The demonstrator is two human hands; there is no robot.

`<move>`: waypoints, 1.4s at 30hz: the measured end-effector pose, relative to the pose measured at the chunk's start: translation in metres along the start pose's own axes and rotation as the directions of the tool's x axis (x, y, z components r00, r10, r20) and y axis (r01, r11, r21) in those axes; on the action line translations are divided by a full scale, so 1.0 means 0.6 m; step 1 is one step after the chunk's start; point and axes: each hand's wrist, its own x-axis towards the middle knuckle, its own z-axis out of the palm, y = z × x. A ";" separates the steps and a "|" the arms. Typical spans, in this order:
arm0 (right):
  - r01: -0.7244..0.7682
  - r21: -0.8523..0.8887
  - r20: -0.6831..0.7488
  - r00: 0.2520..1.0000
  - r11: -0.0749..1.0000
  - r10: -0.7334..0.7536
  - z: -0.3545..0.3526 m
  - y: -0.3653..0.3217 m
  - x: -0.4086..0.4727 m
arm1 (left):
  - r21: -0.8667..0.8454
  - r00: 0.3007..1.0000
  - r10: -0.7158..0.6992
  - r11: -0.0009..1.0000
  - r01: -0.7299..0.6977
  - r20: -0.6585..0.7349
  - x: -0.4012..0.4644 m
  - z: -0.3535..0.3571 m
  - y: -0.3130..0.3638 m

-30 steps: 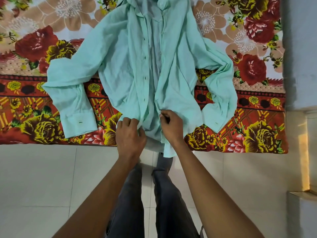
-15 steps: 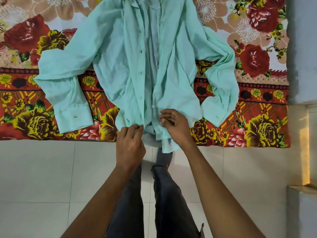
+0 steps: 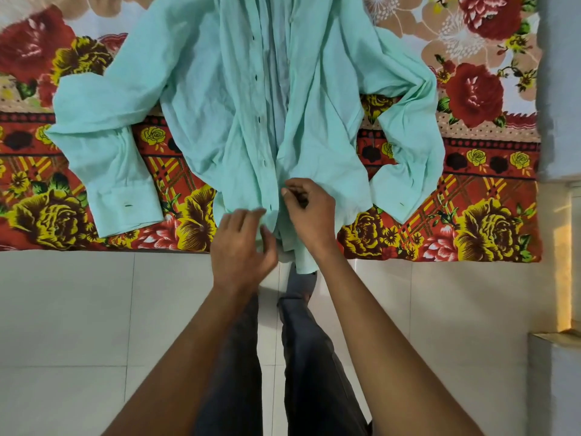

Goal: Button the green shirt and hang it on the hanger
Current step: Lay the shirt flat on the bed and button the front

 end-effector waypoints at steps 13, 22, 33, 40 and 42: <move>-0.009 -0.044 0.038 0.999 0.999 0.011 0.019 0.001 0.025 | 0.106 0.965 -0.103 0.991 0.080 0.239 0.054 0.019 0.016; 0.056 0.103 0.018 0.998 0.993 -0.058 0.010 0.020 0.015 | -0.217 0.953 -0.294 0.928 0.302 0.070 0.067 0.010 0.000; 0.061 0.062 0.041 0.997 0.996 -0.064 0.000 0.028 0.005 | -0.603 0.516 -0.676 0.131 0.787 0.526 0.096 0.004 0.005; 0.088 0.117 -0.037 0.996 0.989 -0.084 -0.010 0.004 -0.004 | -0.669 0.477 -0.652 -0.062 0.741 0.589 0.103 0.012 0.030; 0.115 0.116 -0.040 0.993 0.987 -0.111 -0.011 -0.003 -0.009 | -0.678 0.501 -0.633 -0.050 0.734 0.590 0.098 0.015 0.037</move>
